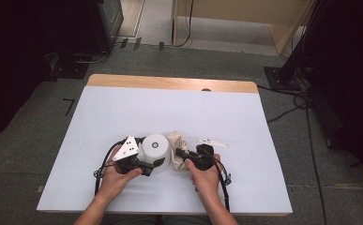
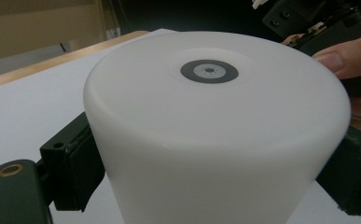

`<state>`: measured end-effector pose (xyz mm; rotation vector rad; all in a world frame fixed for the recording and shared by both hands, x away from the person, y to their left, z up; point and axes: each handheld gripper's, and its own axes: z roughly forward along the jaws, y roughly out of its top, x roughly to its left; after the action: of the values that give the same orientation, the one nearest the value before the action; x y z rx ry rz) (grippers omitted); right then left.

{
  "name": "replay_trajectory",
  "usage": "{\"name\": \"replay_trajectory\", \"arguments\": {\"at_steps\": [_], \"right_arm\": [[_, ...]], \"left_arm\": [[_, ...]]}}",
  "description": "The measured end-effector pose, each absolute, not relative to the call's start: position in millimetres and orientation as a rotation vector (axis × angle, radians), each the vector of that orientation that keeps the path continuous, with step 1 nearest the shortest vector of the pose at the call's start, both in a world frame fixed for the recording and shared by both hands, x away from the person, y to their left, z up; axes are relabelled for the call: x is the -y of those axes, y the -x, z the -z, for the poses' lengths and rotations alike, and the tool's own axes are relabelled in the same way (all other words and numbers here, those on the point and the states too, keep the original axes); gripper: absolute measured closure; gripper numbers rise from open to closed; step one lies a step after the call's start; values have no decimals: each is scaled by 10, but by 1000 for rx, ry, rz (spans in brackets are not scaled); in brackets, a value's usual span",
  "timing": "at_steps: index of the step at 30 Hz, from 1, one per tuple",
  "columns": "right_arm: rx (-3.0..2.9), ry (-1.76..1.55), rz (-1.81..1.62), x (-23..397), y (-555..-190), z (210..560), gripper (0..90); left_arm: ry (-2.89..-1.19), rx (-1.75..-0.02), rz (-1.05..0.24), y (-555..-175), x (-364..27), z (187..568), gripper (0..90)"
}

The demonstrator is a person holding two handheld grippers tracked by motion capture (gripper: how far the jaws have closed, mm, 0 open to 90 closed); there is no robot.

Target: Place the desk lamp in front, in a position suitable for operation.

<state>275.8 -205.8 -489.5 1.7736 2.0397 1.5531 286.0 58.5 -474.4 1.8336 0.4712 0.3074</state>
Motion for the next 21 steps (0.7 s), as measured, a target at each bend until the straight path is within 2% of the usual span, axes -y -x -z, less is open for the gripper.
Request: {"name": "replay_trajectory", "arguments": {"at_steps": [8, 21], "right_arm": [[-2032, -1768, -1587, 2049, -2735, 4848, 770], [-1985, -1586, -1732, 1999, -2560, 4365, 764]], "left_arm": [[-1835, -470, -327, -2841, -544, 4762, 88], [-1822, -490, -329, -2837, -529, 4772, 88]]}}
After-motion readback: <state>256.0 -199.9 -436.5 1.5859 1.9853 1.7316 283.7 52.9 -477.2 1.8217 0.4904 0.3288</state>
